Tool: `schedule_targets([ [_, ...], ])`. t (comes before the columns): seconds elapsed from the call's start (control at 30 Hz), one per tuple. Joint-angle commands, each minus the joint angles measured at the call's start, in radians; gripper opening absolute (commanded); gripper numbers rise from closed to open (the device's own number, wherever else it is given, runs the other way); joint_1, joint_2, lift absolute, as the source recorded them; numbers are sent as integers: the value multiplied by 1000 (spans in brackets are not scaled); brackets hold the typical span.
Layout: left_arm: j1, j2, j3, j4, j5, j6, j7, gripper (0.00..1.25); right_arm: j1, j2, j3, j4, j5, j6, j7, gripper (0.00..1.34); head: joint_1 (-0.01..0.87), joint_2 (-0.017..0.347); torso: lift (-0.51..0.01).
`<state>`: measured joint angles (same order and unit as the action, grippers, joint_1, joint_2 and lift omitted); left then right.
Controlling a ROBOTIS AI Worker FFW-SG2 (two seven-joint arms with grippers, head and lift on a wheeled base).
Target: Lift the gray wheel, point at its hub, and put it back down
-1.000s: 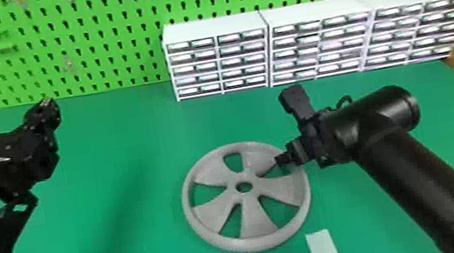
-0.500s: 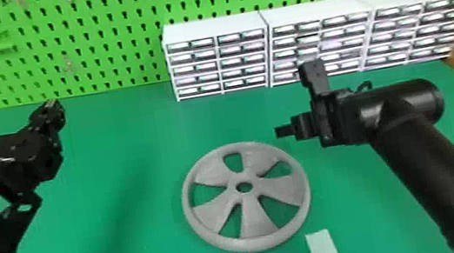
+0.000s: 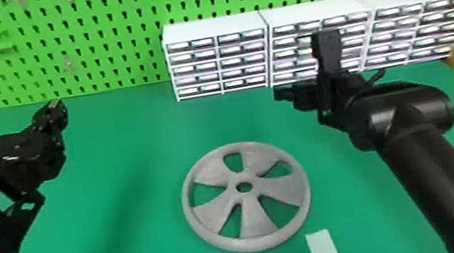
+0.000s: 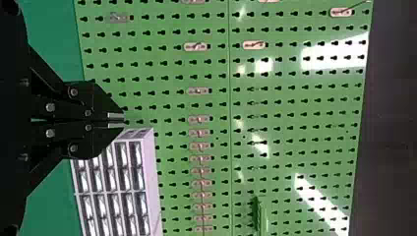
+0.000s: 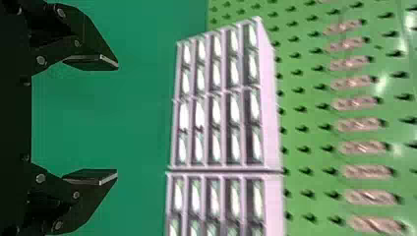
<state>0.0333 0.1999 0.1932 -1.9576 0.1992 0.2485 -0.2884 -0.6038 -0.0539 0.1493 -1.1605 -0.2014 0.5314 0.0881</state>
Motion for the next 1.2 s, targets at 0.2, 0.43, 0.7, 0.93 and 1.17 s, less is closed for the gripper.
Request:
schedule_targets([
  [0.2,-36,-16,-32,40,-17,-12,0,46,137,11,-25,-234,76,-180,-137,856,692,48,-88],
  [0.43,-95,-34,-87,92,-23,-18,12,144,231,2,-8,-366,117,-266,-241,854,692,48,-88],
  [0.7,-159,-45,-164,180,16,-107,84,411,311,-14,9,-452,134,-329,-287,856,692,48,-88],
  [0.93,-196,-48,-212,215,28,-132,144,617,365,-21,16,-498,119,-366,-289,856,692,48,-88],
  [1.17,-207,-50,-264,243,-1,-173,190,888,409,-20,6,-521,54,-357,-292,856,692,48,-88],
])
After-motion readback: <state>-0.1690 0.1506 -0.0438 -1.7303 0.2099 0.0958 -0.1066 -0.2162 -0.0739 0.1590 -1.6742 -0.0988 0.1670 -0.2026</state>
